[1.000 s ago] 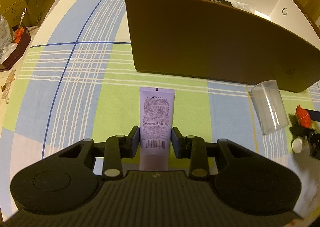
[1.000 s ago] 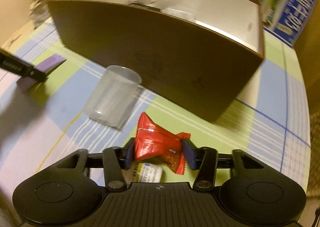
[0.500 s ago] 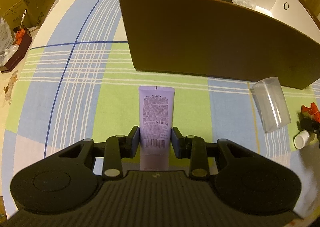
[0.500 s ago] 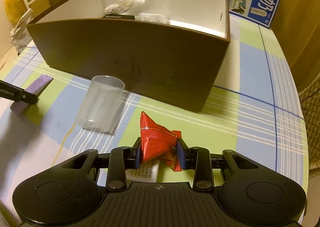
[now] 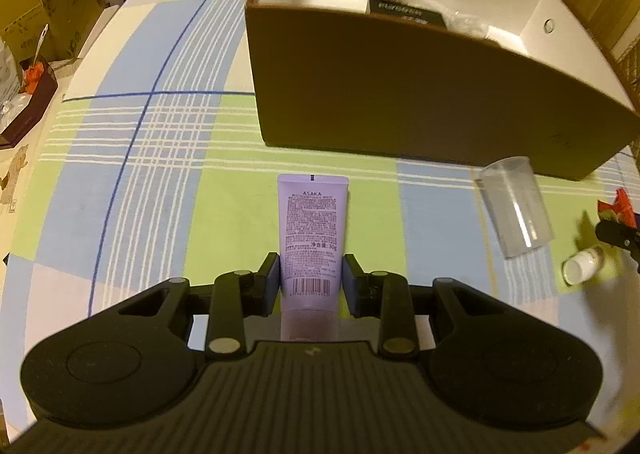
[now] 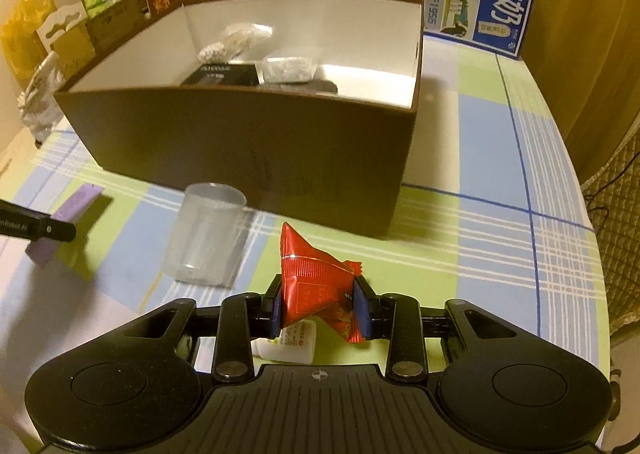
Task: Organize objects
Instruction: 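Lift the purple tube and red candy packet over the cardboard box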
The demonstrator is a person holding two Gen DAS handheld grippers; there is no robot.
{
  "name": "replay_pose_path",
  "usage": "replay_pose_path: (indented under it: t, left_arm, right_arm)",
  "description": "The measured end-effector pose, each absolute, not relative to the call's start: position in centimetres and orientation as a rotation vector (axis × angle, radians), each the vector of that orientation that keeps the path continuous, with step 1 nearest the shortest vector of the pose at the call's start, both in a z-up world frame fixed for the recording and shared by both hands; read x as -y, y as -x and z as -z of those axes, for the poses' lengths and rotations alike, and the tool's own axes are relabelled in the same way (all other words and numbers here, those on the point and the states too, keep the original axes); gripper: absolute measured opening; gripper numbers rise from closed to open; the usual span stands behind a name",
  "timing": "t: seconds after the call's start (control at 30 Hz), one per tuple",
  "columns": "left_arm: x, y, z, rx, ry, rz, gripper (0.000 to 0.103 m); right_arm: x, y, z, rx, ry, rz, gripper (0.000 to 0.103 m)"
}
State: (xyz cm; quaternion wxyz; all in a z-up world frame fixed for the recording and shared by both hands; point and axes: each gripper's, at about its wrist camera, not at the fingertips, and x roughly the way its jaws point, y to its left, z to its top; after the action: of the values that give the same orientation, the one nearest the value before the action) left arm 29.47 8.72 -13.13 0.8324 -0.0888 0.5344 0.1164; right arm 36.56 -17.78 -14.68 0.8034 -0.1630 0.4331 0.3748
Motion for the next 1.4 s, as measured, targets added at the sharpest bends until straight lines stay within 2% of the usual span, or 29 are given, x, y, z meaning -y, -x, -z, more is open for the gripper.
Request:
replay_pose_path:
  t: [0.53,0.77,1.13,1.4]
  left_arm:
    - [-6.8,-27.7,5.2,-0.965,0.198,-0.158,0.027]
    - [-5.7,-29.8,2.8,-0.904,0.2,-0.102,0.027]
    - [-3.2,-36.9,1.9,-0.867,0.194,-0.023,0.027]
    - [-1.6,-42.3,3.3,-0.895,0.194,-0.007,0.028]
  right_arm:
    - [17.3,-36.6,8.7,-0.857,0.215,-0.892,0.032]
    - [16.4,-37.5,6.5,-0.83,0.152,-0.923,0.032]
    - [13.5,-40.8,4.7,-0.771,0.118,-0.926,0.032]
    - [11.7,-44.0,5.5,-0.773,0.124,-0.909,0.032]
